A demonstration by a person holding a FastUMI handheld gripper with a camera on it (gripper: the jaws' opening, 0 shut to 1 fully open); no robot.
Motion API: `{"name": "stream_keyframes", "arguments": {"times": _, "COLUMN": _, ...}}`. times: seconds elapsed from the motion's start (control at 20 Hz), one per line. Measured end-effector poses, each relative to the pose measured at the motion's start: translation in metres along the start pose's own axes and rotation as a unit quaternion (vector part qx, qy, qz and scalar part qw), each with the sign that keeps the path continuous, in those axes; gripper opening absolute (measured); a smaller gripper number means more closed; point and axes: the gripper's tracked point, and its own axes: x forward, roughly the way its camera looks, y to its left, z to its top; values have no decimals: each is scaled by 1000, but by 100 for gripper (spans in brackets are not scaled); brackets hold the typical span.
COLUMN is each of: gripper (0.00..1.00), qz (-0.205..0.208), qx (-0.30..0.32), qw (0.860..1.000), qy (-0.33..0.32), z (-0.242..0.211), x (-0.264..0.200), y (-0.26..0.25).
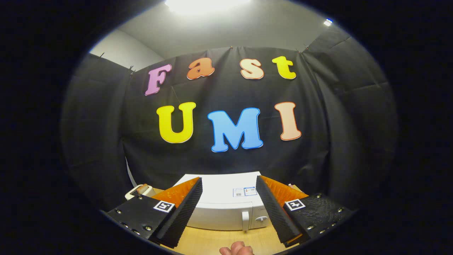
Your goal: Open the microwave, put the food inside, and close the microwave door.
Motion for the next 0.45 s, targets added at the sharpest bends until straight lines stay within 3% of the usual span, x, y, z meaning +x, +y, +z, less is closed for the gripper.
{"name": "stream_keyframes", "arguments": {"times": 0.2, "gripper": 98, "qz": 1, "qx": 20, "qw": 1000, "qy": -15, "z": 59, "x": -8, "y": 9}}
{"name": "stream_keyframes", "arguments": {"times": 0.45, "gripper": 98, "qz": 8, "qx": 7, "qw": 1000, "qy": -20, "z": 79, "x": -10, "y": 16}}
